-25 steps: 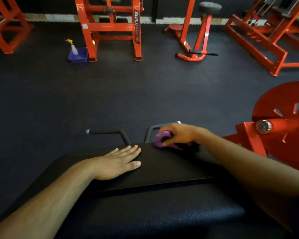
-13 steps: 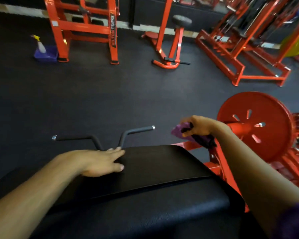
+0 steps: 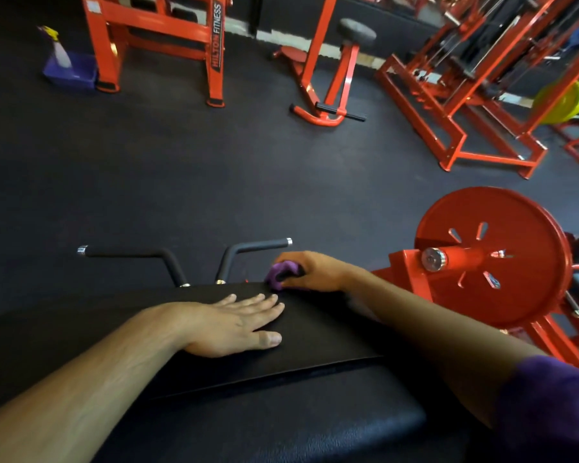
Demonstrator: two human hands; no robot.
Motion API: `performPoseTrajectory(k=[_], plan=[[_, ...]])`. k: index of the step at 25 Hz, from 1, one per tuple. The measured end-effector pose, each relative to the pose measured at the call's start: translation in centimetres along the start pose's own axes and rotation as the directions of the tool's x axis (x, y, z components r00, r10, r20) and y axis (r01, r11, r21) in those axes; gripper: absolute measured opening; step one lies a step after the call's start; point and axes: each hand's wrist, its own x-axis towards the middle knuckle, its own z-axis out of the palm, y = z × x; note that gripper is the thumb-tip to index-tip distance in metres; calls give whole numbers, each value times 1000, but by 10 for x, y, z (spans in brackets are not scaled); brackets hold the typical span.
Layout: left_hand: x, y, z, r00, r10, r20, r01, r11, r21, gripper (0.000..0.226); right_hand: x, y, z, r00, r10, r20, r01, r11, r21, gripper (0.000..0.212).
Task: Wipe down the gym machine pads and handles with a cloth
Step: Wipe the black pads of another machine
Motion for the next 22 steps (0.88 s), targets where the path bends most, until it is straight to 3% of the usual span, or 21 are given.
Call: performPoseTrajectory(k=[4,8,11,12,14,16,17,19,22], plan=[[-1,-5,0,1000,20,-2,-20,1000,-21,73,0,-2,-9,999,18,45,-18,1000,-8,26],[-6,-9,-1,1000,17,-12,-18,999,-44,76,-34,28,-51,940,308,147,-312,950,7,18],[-11,-8,0,1000,14,-4,-14,999,-35,76,-35,36,-60,897,420,136,-434,894,107,15],[-16,-10,-1,1000,11,5,-11,999,-36,77,-33,37,-60,861,485,157,-508,839,195,19],[-28,-18,-5,999,-18,38,20,997,-73,79,-27,34,-51,715,650,258,-699,657,281,32],[-38,-25,-8,996,-42,75,50,991,-120,83,-11,32,-37,596,756,269,-802,574,166,50],[-38,-28,-8,995,-38,89,49,990,-129,85,1,30,-32,583,772,251,-809,580,96,58],[-34,-30,-10,992,-30,120,45,991,-127,88,34,19,-19,658,711,248,-740,671,44,60],[-31,-26,-18,984,-39,174,59,992,-111,88,75,-17,6,793,502,347,-550,834,51,51]])
